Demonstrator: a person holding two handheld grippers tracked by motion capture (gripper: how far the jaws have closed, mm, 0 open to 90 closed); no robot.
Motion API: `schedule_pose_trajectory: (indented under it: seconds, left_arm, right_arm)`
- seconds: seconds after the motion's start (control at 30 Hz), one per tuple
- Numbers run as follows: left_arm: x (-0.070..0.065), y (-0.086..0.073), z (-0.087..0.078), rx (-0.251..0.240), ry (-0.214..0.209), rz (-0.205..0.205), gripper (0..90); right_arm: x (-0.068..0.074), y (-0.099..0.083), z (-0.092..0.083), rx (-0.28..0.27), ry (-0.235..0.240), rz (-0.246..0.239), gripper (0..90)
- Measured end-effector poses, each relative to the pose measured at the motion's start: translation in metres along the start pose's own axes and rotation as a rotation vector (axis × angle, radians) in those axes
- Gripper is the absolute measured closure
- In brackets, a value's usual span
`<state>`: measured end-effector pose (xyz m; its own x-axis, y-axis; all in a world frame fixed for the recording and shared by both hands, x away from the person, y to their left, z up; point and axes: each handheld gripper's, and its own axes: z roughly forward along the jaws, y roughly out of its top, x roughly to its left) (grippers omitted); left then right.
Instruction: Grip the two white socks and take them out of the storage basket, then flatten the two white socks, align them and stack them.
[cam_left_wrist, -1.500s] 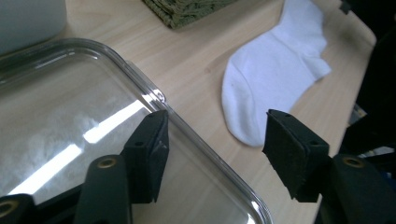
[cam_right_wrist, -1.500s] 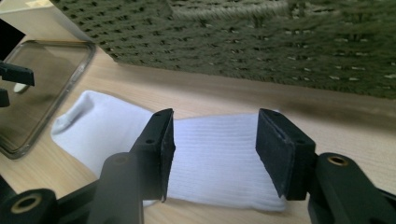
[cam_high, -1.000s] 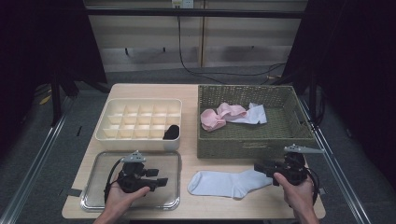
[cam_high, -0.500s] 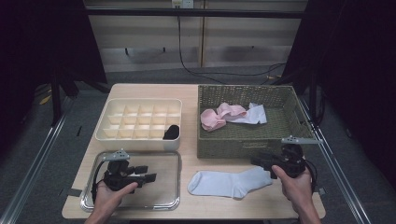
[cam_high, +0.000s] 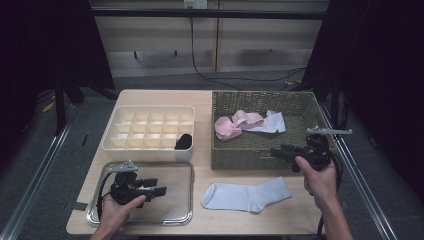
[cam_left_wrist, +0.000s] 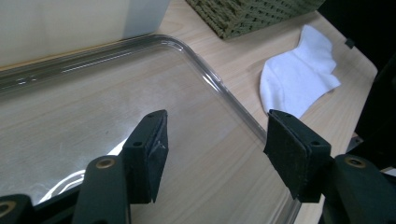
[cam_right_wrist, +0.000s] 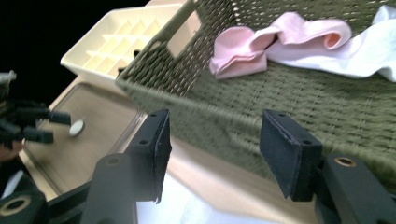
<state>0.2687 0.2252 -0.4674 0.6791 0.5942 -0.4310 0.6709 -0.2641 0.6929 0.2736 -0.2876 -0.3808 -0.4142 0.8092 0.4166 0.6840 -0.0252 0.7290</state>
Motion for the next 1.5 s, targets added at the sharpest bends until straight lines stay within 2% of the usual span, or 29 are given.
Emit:
schedule_pose_trajectory:
  seconds: [0.07,0.13,0.27,0.47,0.6,0.67,0.73,0.87,0.97,1.07,1.2,1.27,1.37,1.5]
  left_arm:
    - [0.000,0.001,0.003,0.012,0.009,-0.021,36.5]
    - [-0.001,0.001,0.004,0.005,0.003,-0.014,36.1]
    - [-0.003,0.000,0.005,0.013,0.008,-0.006,35.9]
    - [-0.002,0.000,0.003,0.011,0.017,0.002,35.9]
    - [0.001,0.001,0.003,0.003,0.027,-0.011,35.4]
    - [0.002,0.001,0.003,0.004,0.031,-0.011,35.4]
    - [0.002,0.001,0.003,0.006,0.028,-0.009,35.4]
    - [0.002,0.001,0.004,0.016,0.025,-0.003,35.4]
    - [0.001,0.001,0.004,0.014,0.020,-0.002,35.4]
    - [-0.001,0.000,0.002,0.013,0.055,0.009,33.8]
    - [0.001,0.001,0.002,0.007,0.037,0.001,33.1]
    - [0.003,0.001,0.002,-0.001,0.026,-0.015,33.1]
    - [0.005,0.001,0.000,-0.003,0.035,-0.016,32.9]
    - [0.004,0.001,-0.002,-0.006,0.030,-0.010,32.9]
  right_arm:
    - [-0.003,0.005,0.005,0.020,-0.012,-0.002,41.2]
    - [-0.005,0.009,0.011,0.038,-0.018,-0.016,39.5]
    - [-0.011,0.013,0.017,0.021,-0.028,0.005,39.0]
    - [-0.021,0.020,0.029,0.058,-0.066,0.013,37.4]
    - [-0.027,0.031,0.038,0.066,-0.076,0.006,37.1]
    - [-0.032,0.037,0.045,0.067,-0.066,0.021,37.1]
    - [-0.035,0.043,0.050,0.076,-0.083,0.018,37.7]
    - [-0.038,0.052,0.057,0.087,-0.079,0.013,36.5]
    - [-0.041,0.057,0.061,0.093,-0.096,0.000,39.4]
    - [-0.047,0.060,0.065,0.100,-0.117,0.008,40.6]
    - [-0.056,0.064,0.072,0.127,-0.131,0.007,43.7]
    - [-0.061,0.066,0.076,0.126,-0.132,0.022,44.8]
    - [-0.069,0.069,0.079,0.126,-0.140,0.054,48.1]
    - [-0.071,0.075,0.084,0.157,-0.168,0.036,51.3]
